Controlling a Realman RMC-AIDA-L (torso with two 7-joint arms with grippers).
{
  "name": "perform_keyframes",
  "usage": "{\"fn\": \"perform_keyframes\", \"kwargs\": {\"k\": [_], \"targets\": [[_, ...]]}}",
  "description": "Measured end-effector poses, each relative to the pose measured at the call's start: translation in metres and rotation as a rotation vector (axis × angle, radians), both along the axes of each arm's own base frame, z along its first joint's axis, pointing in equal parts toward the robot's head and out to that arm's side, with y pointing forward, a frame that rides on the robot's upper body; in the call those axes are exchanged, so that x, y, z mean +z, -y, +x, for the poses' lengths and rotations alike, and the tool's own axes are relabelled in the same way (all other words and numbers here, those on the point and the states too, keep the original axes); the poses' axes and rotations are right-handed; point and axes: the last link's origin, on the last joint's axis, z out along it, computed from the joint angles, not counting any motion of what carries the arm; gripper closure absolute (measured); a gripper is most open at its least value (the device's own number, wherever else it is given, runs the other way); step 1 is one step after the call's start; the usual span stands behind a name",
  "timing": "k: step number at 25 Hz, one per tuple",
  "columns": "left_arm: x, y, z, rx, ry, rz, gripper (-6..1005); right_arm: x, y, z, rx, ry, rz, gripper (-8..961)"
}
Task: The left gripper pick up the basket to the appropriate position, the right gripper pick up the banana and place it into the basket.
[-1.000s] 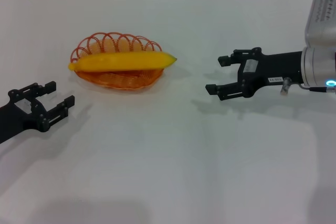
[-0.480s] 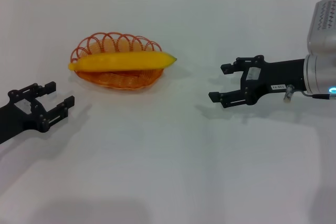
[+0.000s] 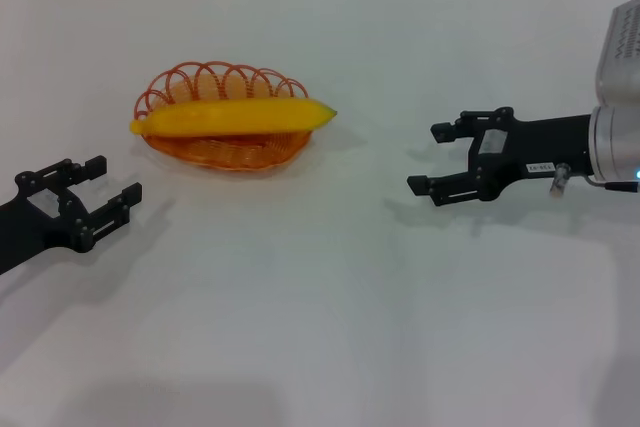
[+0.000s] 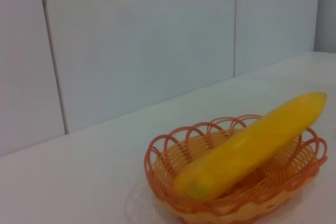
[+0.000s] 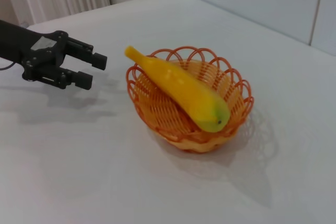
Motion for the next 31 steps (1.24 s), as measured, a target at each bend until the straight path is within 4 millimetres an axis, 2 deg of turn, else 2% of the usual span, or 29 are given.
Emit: {"fn": "perform_keyframes", "kwargs": {"k": [12, 23, 31], "targets": [[0.0, 0.0, 0.0, 0.0, 0.001, 0.001, 408, -0.001, 0.001, -0.002, 0.016, -0.026, 0.015, 76], [0.0, -0.001, 0.001, -0.004, 0.002, 0.001, 408, 0.014, 0.013, 0.008, 0.072, -0.157, 0.065, 76], [0.001, -0.001, 0.002, -0.004, 0.007, 0.005, 408, 0.01, 0.016, 0.011, 0.081, -0.152, 0.06, 76]]}}
